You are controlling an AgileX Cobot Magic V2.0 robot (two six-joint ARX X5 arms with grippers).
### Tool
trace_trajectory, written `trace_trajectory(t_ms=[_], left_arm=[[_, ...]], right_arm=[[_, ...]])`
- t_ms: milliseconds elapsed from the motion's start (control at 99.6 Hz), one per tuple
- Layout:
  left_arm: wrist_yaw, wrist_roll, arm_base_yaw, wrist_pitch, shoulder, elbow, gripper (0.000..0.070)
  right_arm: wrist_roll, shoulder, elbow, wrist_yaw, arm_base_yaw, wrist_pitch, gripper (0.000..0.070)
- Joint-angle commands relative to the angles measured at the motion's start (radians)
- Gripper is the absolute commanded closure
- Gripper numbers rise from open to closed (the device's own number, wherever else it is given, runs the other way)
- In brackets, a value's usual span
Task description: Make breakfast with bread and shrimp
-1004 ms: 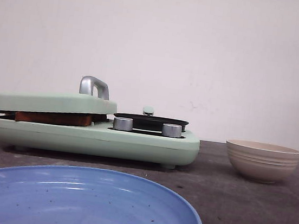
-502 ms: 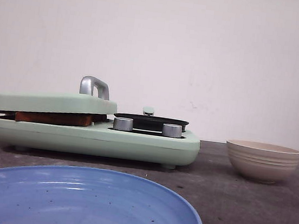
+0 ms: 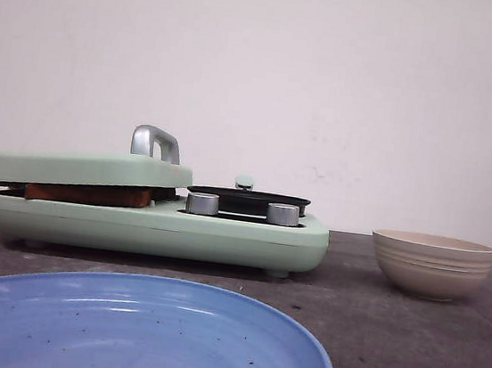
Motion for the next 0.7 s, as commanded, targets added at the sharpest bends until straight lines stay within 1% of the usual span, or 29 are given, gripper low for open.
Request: trace_trajectory(t_ms=[0,201,391,572,652,693], left_arm=[[-0.002,-0.004,0.006,0.027,-0.008,-0.025,0.0684],[-0.005,-0.033,0.038,0.079,-0.009,-0.105,0.0684],[-0.035,-0.033,0.059,0.077,-0.009,-0.161,0.0684],[-0.044,-0.006,0.063,0.063,-0.009,-0.161,0.0684],[-0.034,-0.056,0.063,0.068,-0.009,-0.161,0.0684],[-0.034,-0.065,0.063,0.069,-0.009,-0.161,0.0684]], right_arm=[[-0.005,0.002,0.003,0.001,0.002,0.011,0.0693],[-0.005,0.002,0.003,0.001,0.002,0.016,0.0693],[-0.005,0.002,0.003,0.001,0.002,0.017,0.0693],[-0.005,0.002,0.003,0.001,0.002,0.017,0.0693],[-0.005,0.002,0.003,0.001,0.002,0.017,0.0693],[-0.005,0.002,0.003,0.001,0.002,0.017,0.0693]])
